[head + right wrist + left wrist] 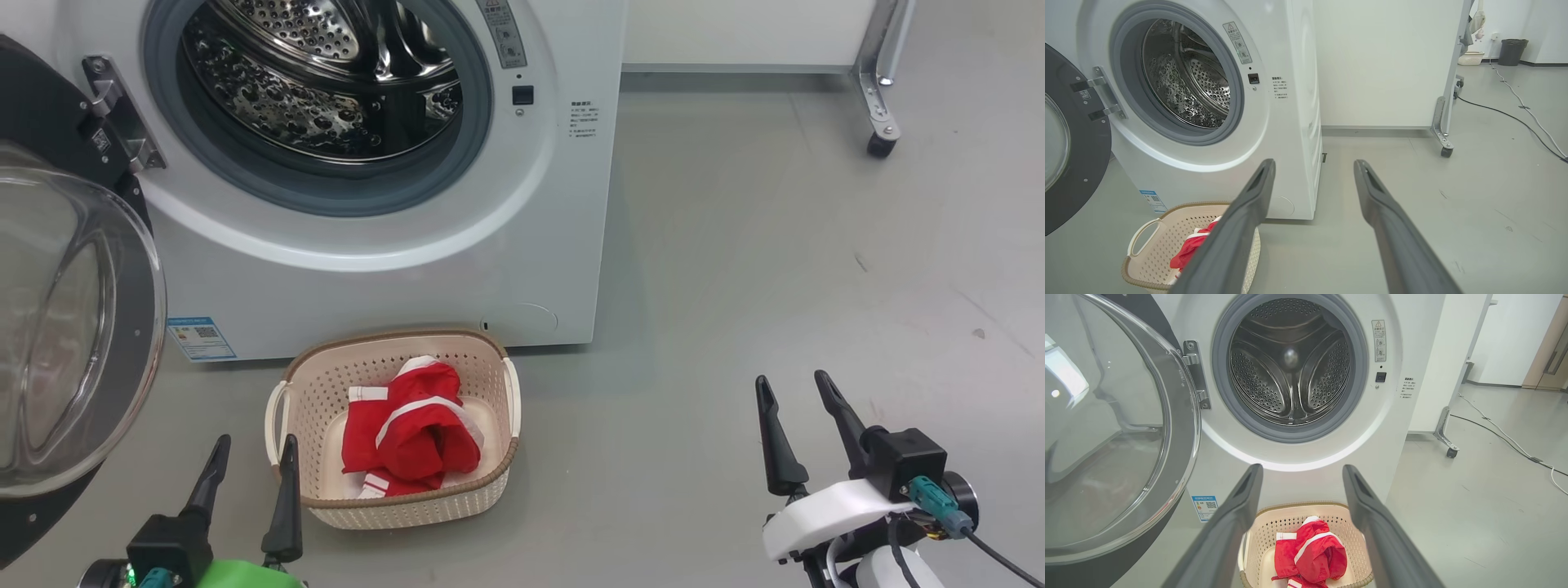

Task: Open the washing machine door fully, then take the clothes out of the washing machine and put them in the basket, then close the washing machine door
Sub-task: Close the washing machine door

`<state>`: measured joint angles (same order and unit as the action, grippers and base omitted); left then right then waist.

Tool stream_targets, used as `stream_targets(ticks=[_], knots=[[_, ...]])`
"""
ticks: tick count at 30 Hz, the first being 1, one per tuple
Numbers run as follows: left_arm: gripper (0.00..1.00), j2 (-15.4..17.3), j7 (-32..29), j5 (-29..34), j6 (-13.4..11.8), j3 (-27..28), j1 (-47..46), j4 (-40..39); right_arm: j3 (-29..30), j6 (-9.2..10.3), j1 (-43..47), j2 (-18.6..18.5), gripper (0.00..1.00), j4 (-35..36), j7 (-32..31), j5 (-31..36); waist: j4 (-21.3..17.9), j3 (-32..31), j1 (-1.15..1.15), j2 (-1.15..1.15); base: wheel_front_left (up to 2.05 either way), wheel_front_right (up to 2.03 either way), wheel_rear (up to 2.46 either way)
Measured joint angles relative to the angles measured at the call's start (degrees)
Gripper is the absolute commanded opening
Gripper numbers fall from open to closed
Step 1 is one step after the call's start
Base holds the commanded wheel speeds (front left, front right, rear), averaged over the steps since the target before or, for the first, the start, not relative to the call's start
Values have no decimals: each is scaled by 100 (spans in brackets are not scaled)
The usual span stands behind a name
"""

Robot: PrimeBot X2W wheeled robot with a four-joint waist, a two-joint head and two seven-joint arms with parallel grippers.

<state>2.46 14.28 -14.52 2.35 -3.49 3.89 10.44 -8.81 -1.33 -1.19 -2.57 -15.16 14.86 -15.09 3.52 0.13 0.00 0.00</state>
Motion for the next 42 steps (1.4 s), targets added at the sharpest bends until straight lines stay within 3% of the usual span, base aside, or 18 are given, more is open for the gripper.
stream_targets(ticks=[12,31,42], knots=[[100,0,0,-43,-67,0,0,116,-85,-15,85,2,100,33,0,0,625,41,0,0,0,0,0],[100,0,0,-213,-210,71,11,171,-243,-116,76,1,100,-36,0,92,2050,182,0,0,0,0,0],[100,-1,0,-455,-430,386,213,100,-801,-313,-195,-2,100,-268,0,164,2635,273,0,0,0,0,0]])
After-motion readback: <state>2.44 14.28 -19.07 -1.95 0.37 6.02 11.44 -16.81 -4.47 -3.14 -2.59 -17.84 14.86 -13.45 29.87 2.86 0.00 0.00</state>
